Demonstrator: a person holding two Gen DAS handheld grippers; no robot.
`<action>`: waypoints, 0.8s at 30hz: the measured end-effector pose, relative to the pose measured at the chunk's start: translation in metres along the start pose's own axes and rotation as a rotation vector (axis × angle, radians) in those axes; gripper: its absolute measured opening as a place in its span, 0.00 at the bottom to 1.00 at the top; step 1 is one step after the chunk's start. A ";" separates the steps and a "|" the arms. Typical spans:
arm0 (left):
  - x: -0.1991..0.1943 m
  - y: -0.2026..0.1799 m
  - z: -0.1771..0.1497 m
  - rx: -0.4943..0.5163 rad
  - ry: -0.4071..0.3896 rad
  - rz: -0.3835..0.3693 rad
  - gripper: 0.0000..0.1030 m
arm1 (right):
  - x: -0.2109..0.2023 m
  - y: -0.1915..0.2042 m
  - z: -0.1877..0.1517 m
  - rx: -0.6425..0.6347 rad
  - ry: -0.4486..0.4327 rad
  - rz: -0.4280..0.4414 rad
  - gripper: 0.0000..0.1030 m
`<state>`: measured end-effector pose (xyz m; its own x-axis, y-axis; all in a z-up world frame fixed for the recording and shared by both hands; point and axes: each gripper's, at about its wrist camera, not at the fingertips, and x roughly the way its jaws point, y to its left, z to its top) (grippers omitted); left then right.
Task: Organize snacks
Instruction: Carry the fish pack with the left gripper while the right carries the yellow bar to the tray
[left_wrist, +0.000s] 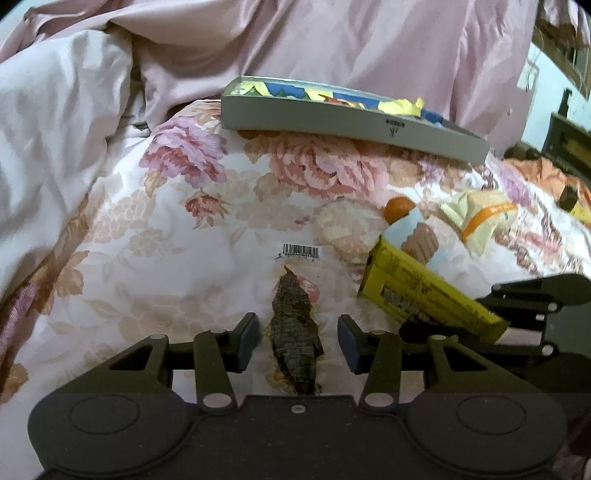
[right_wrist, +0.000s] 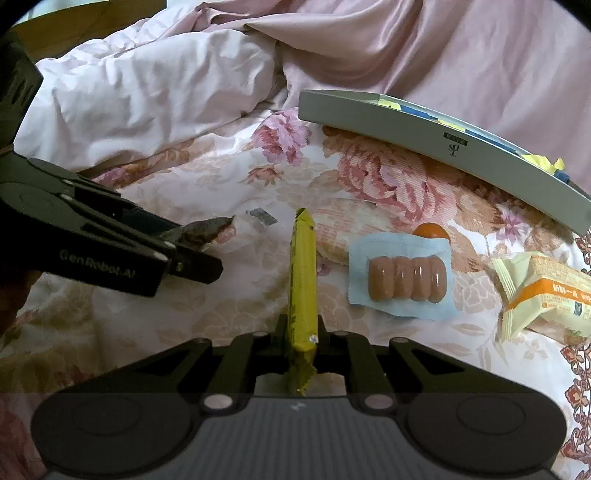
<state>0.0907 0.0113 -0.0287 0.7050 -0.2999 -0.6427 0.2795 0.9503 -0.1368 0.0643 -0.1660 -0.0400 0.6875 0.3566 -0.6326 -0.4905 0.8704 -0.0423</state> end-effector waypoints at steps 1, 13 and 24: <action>-0.001 0.000 0.000 -0.008 -0.008 -0.006 0.48 | 0.000 0.000 0.000 0.000 -0.001 0.000 0.12; -0.007 -0.007 -0.001 -0.046 -0.102 -0.072 0.48 | -0.012 -0.007 0.000 -0.001 -0.074 -0.025 0.12; -0.024 -0.021 0.013 -0.073 -0.194 -0.055 0.48 | -0.037 -0.023 0.003 0.026 -0.171 -0.050 0.12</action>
<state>0.0761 -0.0027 -0.0006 0.8041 -0.3551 -0.4769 0.2780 0.9335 -0.2264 0.0515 -0.1984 -0.0133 0.7931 0.3632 -0.4890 -0.4409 0.8962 -0.0495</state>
